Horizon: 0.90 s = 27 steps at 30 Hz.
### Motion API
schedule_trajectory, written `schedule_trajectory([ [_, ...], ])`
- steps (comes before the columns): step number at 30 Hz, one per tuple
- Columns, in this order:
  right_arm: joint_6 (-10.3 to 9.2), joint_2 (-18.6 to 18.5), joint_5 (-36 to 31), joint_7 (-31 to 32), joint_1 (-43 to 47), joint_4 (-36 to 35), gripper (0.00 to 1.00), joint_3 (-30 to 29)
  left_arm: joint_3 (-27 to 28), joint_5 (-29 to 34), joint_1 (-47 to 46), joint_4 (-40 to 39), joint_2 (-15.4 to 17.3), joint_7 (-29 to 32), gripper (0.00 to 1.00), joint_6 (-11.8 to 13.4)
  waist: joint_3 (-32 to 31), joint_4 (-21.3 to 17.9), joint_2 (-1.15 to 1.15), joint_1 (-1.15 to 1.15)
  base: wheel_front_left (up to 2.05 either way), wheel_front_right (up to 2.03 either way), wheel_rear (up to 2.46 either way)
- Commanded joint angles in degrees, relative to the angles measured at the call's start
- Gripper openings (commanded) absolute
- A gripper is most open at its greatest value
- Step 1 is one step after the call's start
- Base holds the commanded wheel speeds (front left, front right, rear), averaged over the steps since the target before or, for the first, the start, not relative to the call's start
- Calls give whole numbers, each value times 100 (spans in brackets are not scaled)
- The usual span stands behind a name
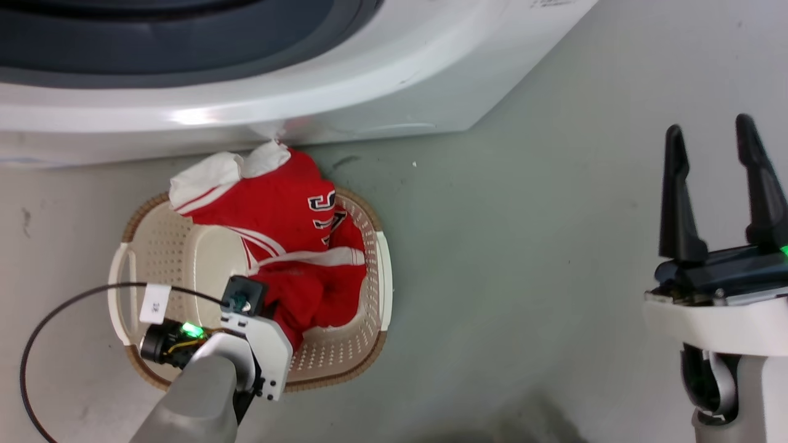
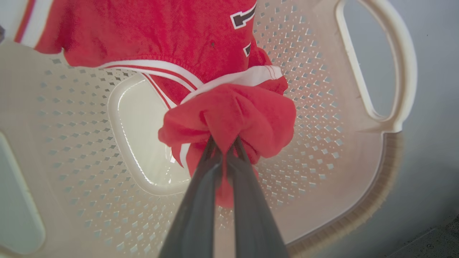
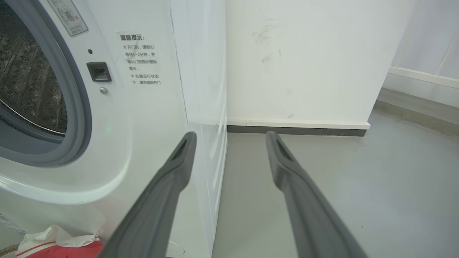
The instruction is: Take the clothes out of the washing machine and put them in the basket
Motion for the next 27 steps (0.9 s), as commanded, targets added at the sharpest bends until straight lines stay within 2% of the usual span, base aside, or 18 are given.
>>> schedule_trajectory([
  [1,-5,5,38,-11,-125,-36,100,-54,-7,14,-146,69,36,51,0,27,430,-25,0,-1,0,0,0],
  [9,-6,6,66,-12,-417,-118,100,-219,-3,-57,-607,287,75,237,0,188,1079,-29,0,-1,0,0,0],
  [12,-5,7,73,-11,-500,-150,100,-262,-39,-41,-707,318,78,329,0,279,1208,-14,0,-1,0,0,0],
  [16,-5,6,62,-11,-521,-122,100,-269,-73,-75,-758,340,61,395,0,262,1236,-7,0,-1,0,0,0],
  [17,-5,6,62,-11,-528,-104,100,-253,-74,-89,-748,341,63,393,100,269,1212,-12,0,-1,0,0,0],
  [21,-5,6,80,-11,-513,-49,100,-195,-93,-136,-622,356,89,415,100,238,1034,-33,0,-1,0,0,0],
  [27,-5,6,88,-12,-371,45,100,-136,-60,-229,-501,359,129,94,100,185,594,-18,0,-1,0,0,0],
])
